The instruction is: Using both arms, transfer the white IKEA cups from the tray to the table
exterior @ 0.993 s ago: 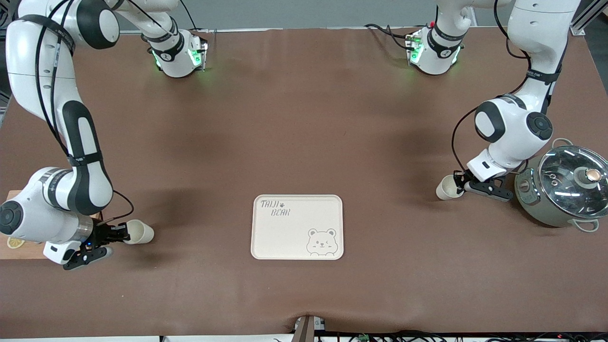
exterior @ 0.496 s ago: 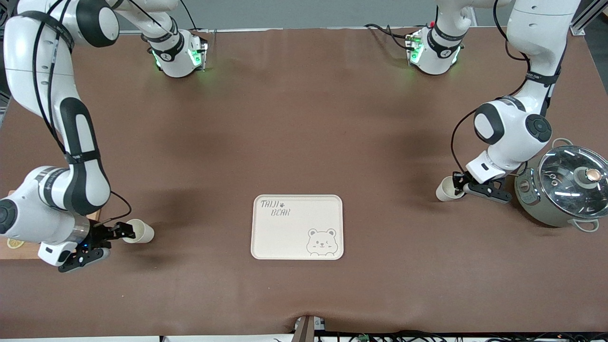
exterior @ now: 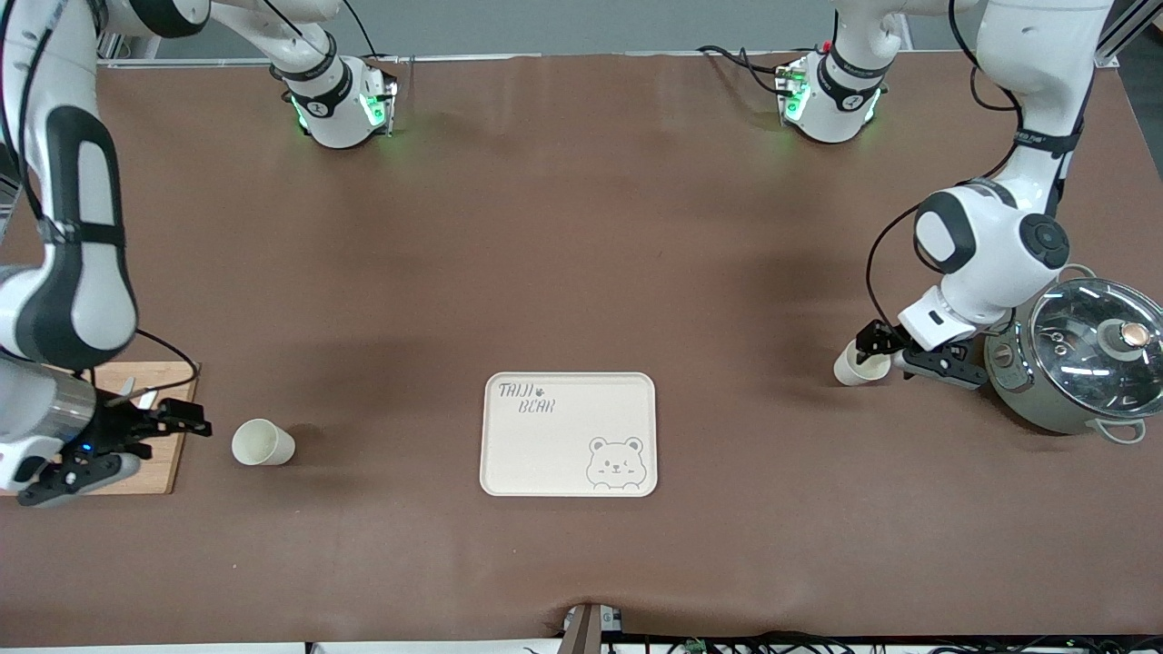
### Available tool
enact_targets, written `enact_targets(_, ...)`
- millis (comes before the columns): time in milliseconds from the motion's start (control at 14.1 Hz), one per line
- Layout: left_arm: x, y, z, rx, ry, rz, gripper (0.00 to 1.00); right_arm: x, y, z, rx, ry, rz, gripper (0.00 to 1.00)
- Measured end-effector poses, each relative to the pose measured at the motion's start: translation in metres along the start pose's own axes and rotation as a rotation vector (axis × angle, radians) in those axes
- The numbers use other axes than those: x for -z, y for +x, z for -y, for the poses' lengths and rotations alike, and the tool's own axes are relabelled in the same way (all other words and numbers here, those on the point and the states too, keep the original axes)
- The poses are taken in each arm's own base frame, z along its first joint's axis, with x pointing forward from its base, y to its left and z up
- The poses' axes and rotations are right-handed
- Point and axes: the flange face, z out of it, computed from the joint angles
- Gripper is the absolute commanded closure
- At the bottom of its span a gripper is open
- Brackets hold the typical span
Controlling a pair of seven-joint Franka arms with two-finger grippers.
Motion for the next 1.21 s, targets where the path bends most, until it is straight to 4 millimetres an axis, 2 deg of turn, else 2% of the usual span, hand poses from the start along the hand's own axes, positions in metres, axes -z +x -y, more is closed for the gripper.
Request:
enact_targets(213, 0.042, 0.018, -0.006, 0.038, -0.048, 0.005, 0.00, 0.057, -0.018, 0.014, -0.025, 0.007, 0.041, 0.00)
enact_targets(355, 0.065, 0.038, -0.010, 0.070, -0.039, 0.018, 0.00, 0.094, -0.031, 0.026, -0.028, 0.013, 0.049, 0.00)
enact_targets(496, 0.091, 0.063, -0.023, 0.130, 0.001, 0.051, 0.00, 0.125, -0.044, 0.034, -0.041, -0.003, 0.060, 0.00)
enact_targets(567, 0.102, 0.075, -0.037, 0.162, 0.007, 0.060, 0.00, 0.136, -0.050, 0.036, -0.054, -0.020, 0.071, 0.00)
enact_targets(709, 0.121, 0.098, -0.075, 0.216, 0.003, 0.068, 0.00, 0.157, -0.062, 0.044, -0.086, -0.040, 0.100, 0.00)
enact_targets(851, 0.137, 0.110, -0.105, 0.241, 0.006, 0.094, 0.00, 0.172, -0.073, 0.053, -0.123, -0.040, 0.128, 0.00)
enact_targets(993, 0.163, 0.120, -0.115, 0.244, 0.014, 0.134, 0.00, 0.184, -0.080, 0.069, -0.182, -0.037, 0.146, 0.00)
enact_targets(1206, 0.217, 0.132, -0.121, 0.221, 0.024, 0.157, 0.00, 0.194, -0.088, 0.094, -0.229, -0.036, 0.166, 0.00)
